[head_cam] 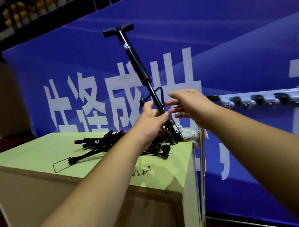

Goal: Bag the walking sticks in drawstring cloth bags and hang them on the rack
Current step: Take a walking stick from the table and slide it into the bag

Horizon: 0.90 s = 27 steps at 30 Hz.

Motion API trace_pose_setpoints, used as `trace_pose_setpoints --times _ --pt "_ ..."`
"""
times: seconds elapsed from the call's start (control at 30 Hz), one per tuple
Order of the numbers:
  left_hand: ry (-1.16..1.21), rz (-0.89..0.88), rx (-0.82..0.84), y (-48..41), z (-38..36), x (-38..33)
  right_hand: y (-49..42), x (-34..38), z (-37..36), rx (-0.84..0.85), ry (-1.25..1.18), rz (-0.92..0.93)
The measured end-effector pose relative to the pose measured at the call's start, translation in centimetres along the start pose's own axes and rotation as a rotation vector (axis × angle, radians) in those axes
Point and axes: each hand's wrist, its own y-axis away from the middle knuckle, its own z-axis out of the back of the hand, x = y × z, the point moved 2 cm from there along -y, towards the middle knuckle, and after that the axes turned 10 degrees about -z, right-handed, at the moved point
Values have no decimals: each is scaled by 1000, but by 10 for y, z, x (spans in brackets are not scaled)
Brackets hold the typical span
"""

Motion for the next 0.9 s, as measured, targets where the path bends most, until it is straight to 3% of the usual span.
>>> trace_pose_setpoints --times 0.23,0.6,0.8,0.9 --pt "5 -29 137 33 -66 -10 33 17 35 -38 -105 13" --pt "-5 40 425 89 -124 45 51 -16 96 -179 -242 -18" --pt "181 266 414 105 -137 78 55 -46 127 -274 -129 -14" --pt "-38 271 568 113 -137 96 60 -61 134 -275 -117 -14"
